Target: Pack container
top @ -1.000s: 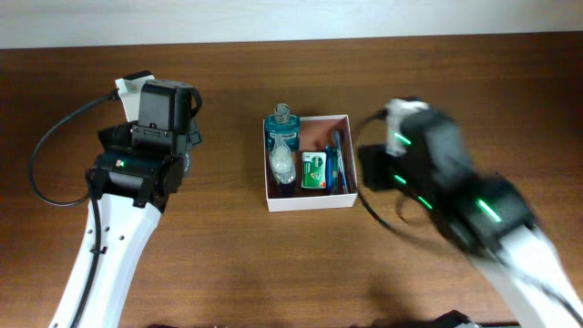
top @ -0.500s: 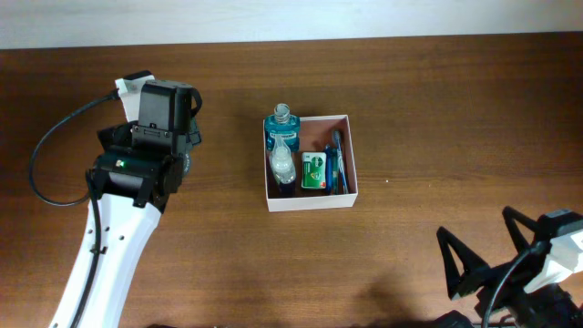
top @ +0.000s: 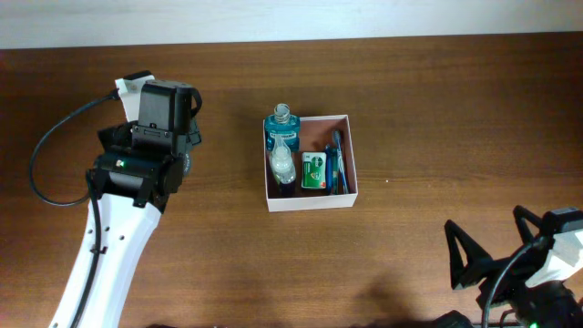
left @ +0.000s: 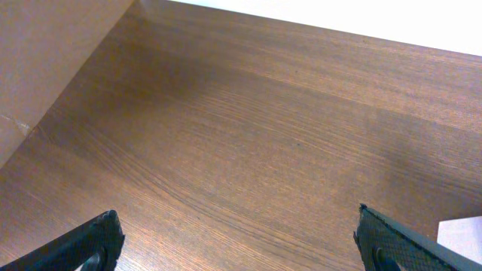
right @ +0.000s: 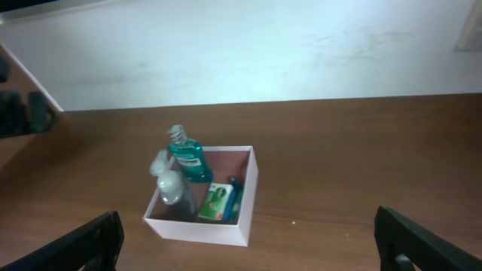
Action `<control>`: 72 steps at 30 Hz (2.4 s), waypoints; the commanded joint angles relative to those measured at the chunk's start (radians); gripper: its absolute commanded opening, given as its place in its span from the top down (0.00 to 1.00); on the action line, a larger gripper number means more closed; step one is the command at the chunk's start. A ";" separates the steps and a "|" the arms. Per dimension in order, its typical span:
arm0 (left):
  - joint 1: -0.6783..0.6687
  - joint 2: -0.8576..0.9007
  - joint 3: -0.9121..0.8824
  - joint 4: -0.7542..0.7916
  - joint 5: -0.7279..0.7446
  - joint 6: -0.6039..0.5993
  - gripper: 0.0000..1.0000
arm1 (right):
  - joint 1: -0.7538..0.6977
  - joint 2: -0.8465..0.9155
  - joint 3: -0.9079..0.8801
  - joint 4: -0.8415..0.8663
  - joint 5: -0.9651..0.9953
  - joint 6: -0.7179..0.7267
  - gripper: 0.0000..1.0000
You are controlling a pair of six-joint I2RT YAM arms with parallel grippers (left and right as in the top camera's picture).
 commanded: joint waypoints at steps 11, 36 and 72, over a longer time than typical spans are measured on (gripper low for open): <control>0.006 0.002 0.000 0.000 -0.014 0.008 0.01 | -0.125 -0.317 -0.630 0.697 0.210 -0.003 0.01; 0.006 0.002 0.000 0.001 -0.014 0.008 0.01 | -0.339 -0.522 -1.141 1.254 -0.045 -0.191 0.01; 0.006 0.002 0.000 0.000 -0.014 0.008 0.01 | -0.338 -0.522 -1.315 1.040 -0.091 -0.183 0.01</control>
